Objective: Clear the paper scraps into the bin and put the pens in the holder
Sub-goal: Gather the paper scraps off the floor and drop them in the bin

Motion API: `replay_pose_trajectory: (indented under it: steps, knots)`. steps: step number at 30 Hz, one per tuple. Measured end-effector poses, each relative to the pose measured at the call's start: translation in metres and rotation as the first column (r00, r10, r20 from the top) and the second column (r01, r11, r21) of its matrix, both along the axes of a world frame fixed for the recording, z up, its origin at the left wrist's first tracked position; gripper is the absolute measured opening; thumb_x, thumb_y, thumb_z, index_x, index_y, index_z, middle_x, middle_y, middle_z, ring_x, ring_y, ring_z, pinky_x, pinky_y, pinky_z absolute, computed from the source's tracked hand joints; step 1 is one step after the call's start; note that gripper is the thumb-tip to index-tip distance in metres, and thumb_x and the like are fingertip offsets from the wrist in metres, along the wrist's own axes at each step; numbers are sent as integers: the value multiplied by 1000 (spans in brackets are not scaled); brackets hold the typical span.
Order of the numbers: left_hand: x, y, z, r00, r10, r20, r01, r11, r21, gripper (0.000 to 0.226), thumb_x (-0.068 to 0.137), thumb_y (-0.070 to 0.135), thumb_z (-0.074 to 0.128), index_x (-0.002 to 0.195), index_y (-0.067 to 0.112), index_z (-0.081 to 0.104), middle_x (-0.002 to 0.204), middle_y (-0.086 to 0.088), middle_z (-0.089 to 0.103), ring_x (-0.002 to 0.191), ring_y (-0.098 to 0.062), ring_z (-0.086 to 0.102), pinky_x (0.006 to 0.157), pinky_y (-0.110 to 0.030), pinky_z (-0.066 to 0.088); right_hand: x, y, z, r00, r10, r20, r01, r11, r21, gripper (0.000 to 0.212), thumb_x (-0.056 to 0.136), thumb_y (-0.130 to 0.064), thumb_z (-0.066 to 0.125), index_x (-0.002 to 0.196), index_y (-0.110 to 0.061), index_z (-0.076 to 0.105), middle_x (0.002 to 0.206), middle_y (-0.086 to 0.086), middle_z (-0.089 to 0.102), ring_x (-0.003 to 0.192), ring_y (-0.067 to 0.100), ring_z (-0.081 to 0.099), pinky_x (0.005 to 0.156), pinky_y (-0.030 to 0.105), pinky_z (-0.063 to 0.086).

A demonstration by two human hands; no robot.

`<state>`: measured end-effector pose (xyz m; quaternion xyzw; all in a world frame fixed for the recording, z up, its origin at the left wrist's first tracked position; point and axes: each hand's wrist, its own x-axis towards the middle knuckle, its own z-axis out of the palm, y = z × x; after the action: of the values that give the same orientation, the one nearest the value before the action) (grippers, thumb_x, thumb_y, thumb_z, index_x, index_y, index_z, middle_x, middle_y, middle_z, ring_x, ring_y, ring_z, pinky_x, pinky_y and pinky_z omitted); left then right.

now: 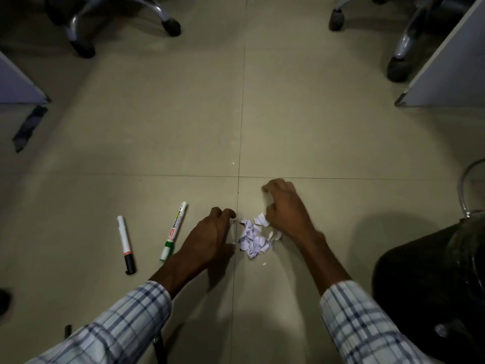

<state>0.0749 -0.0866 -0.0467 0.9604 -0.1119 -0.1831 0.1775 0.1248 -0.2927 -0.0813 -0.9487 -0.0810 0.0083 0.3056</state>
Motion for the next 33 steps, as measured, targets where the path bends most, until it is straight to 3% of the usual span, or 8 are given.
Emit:
replay_pose_trajectory:
  steps: [6, 11, 15, 18, 23, 26, 30, 33]
  knots:
    - [17, -1, 6, 999, 54, 4, -54, 997, -46, 70, 77, 30, 78, 137, 22, 44, 138, -7, 46, 112, -24, 57, 89, -30, 50, -56, 7, 7, 995, 90, -42, -83, 986, 148, 52, 71, -6, 41, 115, -11, 69, 112, 1, 67, 108, 20, 55, 91, 34, 49]
    - [24, 6, 10, 997, 0, -82, 3, 999, 32, 77, 74, 34, 81, 139, 23, 42, 137, -9, 43, 110, -25, 57, 82, -26, 46, -90, -21, 31, 945, -319, 79, 299, 935, 192, 45, 72, -3, 57, 113, -17, 68, 116, -1, 65, 110, 20, 55, 94, 20, 39]
    - [16, 1, 8, 989, -79, -127, 98, 984, 150, 87, 73, 38, 82, 144, 22, 33, 138, -11, 36, 108, -29, 59, 86, -31, 51, -146, -47, 20, 817, -575, 37, 577, 815, -62, 53, 68, -9, 71, 119, -15, 63, 120, 8, 58, 112, 30, 51, 92, 39, 48]
    - [14, -1, 5, 992, -100, -82, 114, 977, 180, 83, 75, 36, 80, 141, 20, 34, 129, -13, 47, 101, -30, 62, 83, -34, 52, -175, -50, 2, 767, -638, -63, 609, 756, -241, 60, 68, -13, 71, 126, -10, 56, 126, 16, 51, 114, 36, 49, 90, 47, 50]
    - [13, -11, 0, 991, -128, -26, 130, 982, 135, 67, 77, 21, 77, 132, 16, 40, 104, -11, 67, 93, -29, 63, 73, -33, 45, -170, -28, -5, 773, -633, -42, 635, 772, 29, 56, 70, 10, 57, 123, -5, 60, 111, 12, 50, 97, 34, 56, 86, 39, 50]
    - [14, -17, -5, 994, -109, -12, 110, 992, 69, 61, 79, 21, 76, 130, 17, 42, 99, -12, 68, 88, -30, 64, 69, -32, 43, -147, -5, -3, 858, -514, 0, 507, 845, 170, 47, 77, 10, 55, 121, -7, 61, 111, 8, 55, 99, 28, 58, 90, 29, 46]
    - [19, -20, -6, 994, -80, -79, 84, 995, 49, 69, 75, 22, 80, 132, 19, 41, 115, -12, 62, 98, -30, 63, 79, -33, 49, -122, 6, 8, 925, -375, -60, 377, 888, 263, 56, 74, 1, 64, 128, -13, 57, 120, 3, 52, 105, 21, 58, 91, 27, 50]
    - [19, -18, -1, 987, -63, -146, 73, 995, 69, 98, 62, 27, 89, 142, 21, 33, 132, -13, 43, 109, -32, 58, 85, -32, 50, -111, -4, 19, 953, -289, -93, 301, 941, 153, 75, 67, -12, 70, 138, -22, 47, 136, 1, 43, 123, 17, 43, 93, 20, 38]
